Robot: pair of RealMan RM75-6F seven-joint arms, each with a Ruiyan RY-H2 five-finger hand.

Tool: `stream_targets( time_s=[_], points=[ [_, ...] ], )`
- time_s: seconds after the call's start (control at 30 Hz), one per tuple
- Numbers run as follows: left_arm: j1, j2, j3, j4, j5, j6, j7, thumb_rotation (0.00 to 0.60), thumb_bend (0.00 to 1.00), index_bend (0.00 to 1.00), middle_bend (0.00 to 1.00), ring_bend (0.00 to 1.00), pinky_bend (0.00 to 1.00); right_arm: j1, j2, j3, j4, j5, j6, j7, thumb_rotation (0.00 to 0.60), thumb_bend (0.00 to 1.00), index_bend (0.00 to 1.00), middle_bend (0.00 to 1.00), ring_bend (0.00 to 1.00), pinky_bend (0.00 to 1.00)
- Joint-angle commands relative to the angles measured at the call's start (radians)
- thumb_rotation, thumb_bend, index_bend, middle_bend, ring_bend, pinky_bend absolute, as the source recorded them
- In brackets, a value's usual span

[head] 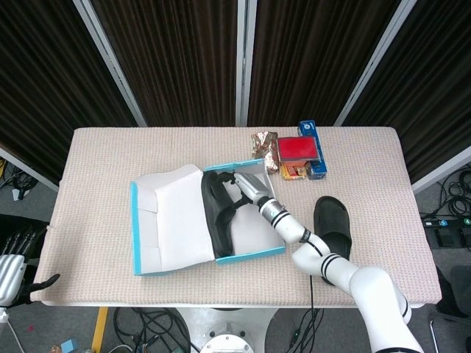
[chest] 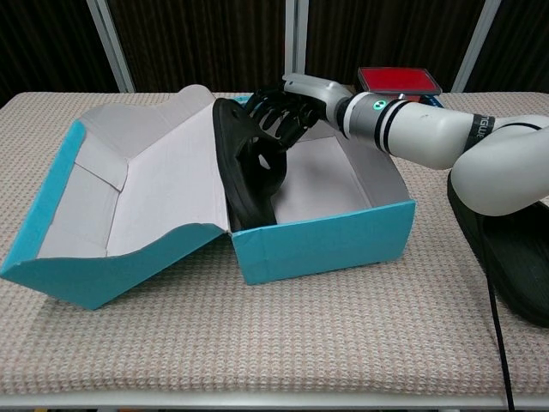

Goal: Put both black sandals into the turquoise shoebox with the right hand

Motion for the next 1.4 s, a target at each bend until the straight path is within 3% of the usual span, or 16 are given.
stream_targets(
  time_s=[0.03, 0.37, 0.43, 0.5, 0.57, 0.77, 0.93, 1.23, 1.4],
  points=[
    [0.0, -0.003, -0.001, 0.004, 0.001, 0.003, -0.005, 0.6, 0.13, 0.07, 0.09, 0.0, 0.06, 0.002, -0.002, -0.005, 0.002, -0.007, 0.011, -0.003, 0.6, 0.23, 0.6, 0.54, 0.25, 0.3],
    [0.003, -0.015, 0.001, 0.023, 0.008, 0.013, -0.002, 0.6, 0.13, 0.07, 0.09, 0.0, 0.06, -0.002, 0.011, -0.019, -0.013, -0.013, 0.032, -0.044, 0.6, 0.24, 0.6, 0.54, 0.25, 0.3],
    [0.003, -0.015, 0.002, 0.023, 0.008, 0.012, -0.004, 0.6, 0.13, 0.07, 0.09, 0.0, 0.06, -0.004, 0.014, -0.025, -0.019, -0.015, 0.03, -0.048, 0.6, 0.19, 0.59, 0.52, 0.25, 0.3],
    [0.002, -0.013, 0.002, 0.021, 0.006, 0.01, -0.009, 0.6, 0.13, 0.07, 0.09, 0.0, 0.06, -0.003, 0.023, -0.035, -0.031, -0.021, 0.021, -0.042, 0.6, 0.08, 0.53, 0.48, 0.22, 0.3],
    [0.0, -0.011, 0.002, 0.017, 0.005, 0.005, -0.013, 0.6, 0.13, 0.07, 0.09, 0.0, 0.06, 0.001, 0.035, -0.044, -0.045, -0.027, 0.005, -0.031, 0.6, 0.01, 0.41, 0.41, 0.17, 0.29],
    [-0.002, -0.005, 0.005, 0.007, 0.006, -0.002, -0.02, 0.6, 0.13, 0.07, 0.09, 0.0, 0.06, 0.007, 0.086, -0.063, -0.092, -0.044, -0.016, -0.005, 0.6, 0.0, 0.13, 0.24, 0.05, 0.23],
    [-0.009, -0.003, 0.006, -0.001, 0.01, -0.008, -0.018, 0.6, 0.13, 0.07, 0.09, 0.0, 0.06, -0.002, 0.141, -0.072, -0.146, -0.05, -0.006, -0.024, 0.6, 0.0, 0.02, 0.17, 0.0, 0.19],
    [-0.004, 0.004, 0.011, -0.03, 0.02, 0.006, 0.002, 0.6, 0.13, 0.07, 0.09, 0.0, 0.06, -0.023, 0.246, -0.059, -0.294, -0.028, 0.009, -0.056, 0.6, 0.0, 0.0, 0.14, 0.0, 0.19],
    [-0.001, 0.013, 0.013, -0.052, 0.026, 0.017, 0.021, 0.6, 0.13, 0.07, 0.09, 0.0, 0.06, -0.051, 0.36, -0.051, -0.46, -0.021, 0.034, -0.056, 0.6, 0.0, 0.0, 0.14, 0.0, 0.19]
  ],
)
